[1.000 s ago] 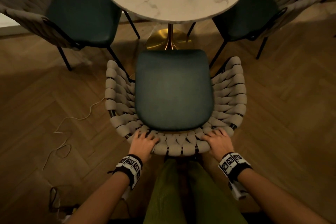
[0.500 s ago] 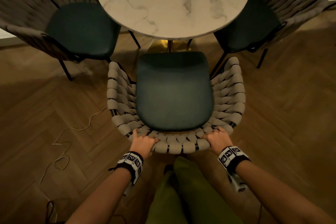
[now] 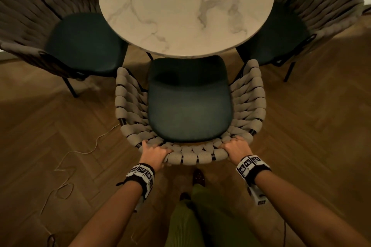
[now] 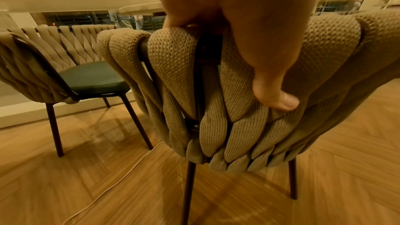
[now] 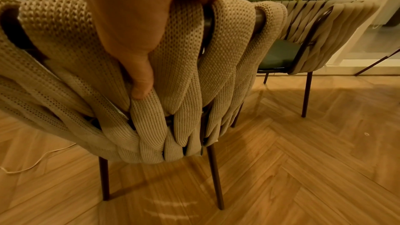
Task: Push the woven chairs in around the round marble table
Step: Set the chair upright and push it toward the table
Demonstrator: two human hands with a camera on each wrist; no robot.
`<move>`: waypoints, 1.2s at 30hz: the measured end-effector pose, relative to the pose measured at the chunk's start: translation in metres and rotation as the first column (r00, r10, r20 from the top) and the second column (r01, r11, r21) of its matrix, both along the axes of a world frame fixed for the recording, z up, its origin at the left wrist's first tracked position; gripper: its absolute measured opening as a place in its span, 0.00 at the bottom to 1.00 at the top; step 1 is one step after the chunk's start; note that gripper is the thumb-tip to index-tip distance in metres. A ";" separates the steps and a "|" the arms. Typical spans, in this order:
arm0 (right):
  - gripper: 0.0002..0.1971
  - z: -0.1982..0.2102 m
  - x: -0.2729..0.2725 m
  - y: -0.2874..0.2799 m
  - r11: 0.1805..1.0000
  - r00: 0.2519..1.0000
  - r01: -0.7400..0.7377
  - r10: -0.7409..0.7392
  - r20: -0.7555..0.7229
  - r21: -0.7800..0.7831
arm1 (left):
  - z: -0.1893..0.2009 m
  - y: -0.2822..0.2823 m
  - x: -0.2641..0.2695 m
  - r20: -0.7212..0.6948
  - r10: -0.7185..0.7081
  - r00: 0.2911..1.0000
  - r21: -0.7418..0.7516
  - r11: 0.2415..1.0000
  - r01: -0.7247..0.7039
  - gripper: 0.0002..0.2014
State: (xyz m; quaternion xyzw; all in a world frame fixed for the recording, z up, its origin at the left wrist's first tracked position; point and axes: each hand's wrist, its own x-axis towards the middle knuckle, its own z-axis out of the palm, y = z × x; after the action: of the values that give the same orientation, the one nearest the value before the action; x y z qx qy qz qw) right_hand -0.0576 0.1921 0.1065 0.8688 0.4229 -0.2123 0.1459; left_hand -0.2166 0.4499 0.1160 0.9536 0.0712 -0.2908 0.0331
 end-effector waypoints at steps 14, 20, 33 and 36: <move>0.08 0.009 0.026 0.007 0.999 0.999 -0.031 0.031 -0.017 0.020 | -0.007 0.008 0.025 -0.025 0.020 1.000 -0.036 0.999 -0.021 0.21; 0.10 0.019 0.021 0.013 1.000 0.998 0.007 -0.007 -0.058 -0.015 | 0.000 0.006 0.025 -0.029 0.024 0.999 -0.015 1.000 -0.025 0.22; 0.32 0.086 0.018 0.130 0.999 0.877 -0.025 0.032 -0.480 0.021 | 0.054 0.088 -0.002 0.162 0.119 0.979 -0.160 0.983 -0.093 0.28; 0.29 0.098 0.018 0.193 0.994 0.864 -0.032 0.081 -0.497 0.107 | 0.062 0.148 -0.010 0.236 0.222 0.946 -0.167 0.968 -0.185 0.30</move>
State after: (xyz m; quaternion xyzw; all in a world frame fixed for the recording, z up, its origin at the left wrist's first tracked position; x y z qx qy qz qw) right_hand -0.0392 0.3849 0.2046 0.7772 0.4812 -0.4055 -0.0039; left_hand -0.2264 0.5981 0.1780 0.9655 0.1437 -0.1661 0.1399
